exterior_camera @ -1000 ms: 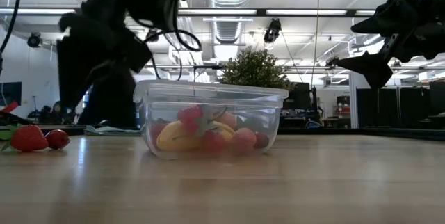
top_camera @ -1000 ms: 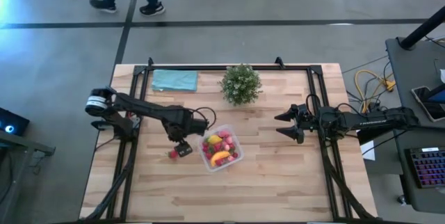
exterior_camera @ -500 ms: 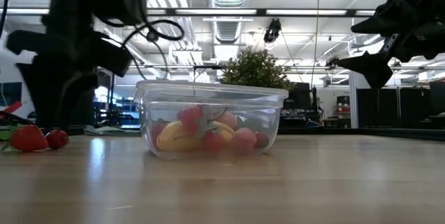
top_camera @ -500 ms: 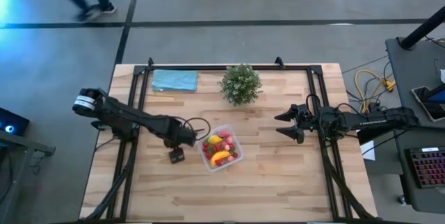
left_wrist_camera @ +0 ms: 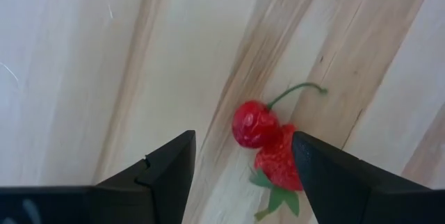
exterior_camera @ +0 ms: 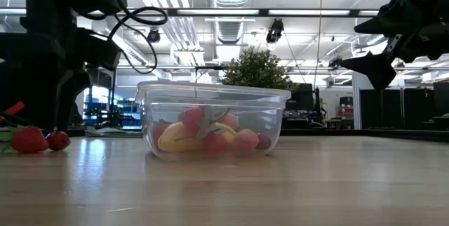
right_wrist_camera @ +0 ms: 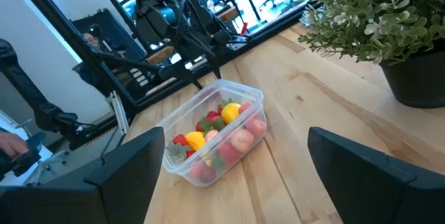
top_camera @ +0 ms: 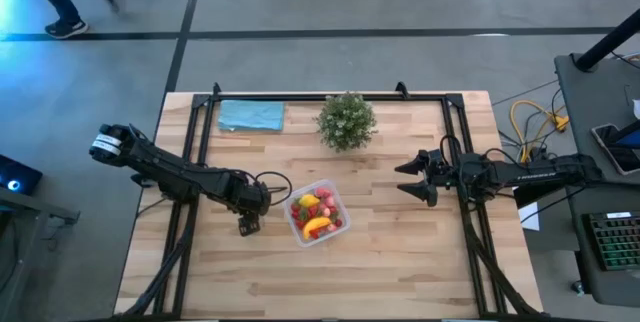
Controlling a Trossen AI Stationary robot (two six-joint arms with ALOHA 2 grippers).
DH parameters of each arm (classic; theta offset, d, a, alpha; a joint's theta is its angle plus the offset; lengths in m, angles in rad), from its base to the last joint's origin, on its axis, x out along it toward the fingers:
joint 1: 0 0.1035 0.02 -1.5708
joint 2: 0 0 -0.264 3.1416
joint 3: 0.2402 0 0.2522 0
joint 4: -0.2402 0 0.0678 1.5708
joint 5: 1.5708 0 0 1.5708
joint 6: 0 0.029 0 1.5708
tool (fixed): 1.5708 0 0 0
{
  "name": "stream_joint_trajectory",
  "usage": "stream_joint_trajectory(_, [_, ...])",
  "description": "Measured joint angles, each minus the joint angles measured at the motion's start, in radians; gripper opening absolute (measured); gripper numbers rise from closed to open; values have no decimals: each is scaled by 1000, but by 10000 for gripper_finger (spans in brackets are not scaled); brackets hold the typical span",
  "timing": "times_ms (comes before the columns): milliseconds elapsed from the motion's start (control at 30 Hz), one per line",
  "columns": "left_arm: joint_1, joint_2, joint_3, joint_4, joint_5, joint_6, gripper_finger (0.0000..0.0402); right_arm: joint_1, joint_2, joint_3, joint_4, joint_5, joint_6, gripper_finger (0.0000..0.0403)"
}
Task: Pick and placing Produce into tupperware
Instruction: Put the red cherry into the transparent bin
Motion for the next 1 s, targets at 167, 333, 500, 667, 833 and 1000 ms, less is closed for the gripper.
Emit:
stream_joint_trajectory(167, [0,14,-6,3,7,0,224,0,0,0,0,0,0,350])
stream_joint_trajectory(333, [0,29,-11,26,6,0,224,0,0,0,0,0,0,345])
stream_joint_trajectory(500, [0,60,-12,58,7,0,224,0,0,0,0,0,0,349])
stream_joint_trajectory(667, [0,98,-12,77,7,0,224,0,0,0,0,0,0,348])
stream_joint_trajectory(833, [0,127,-10,75,6,0,223,0,0,0,-1,0,0,346])
stream_joint_trajectory(1000, [-1,131,-10,75,-4,1,205,0,0,0,-1,0,0,350])
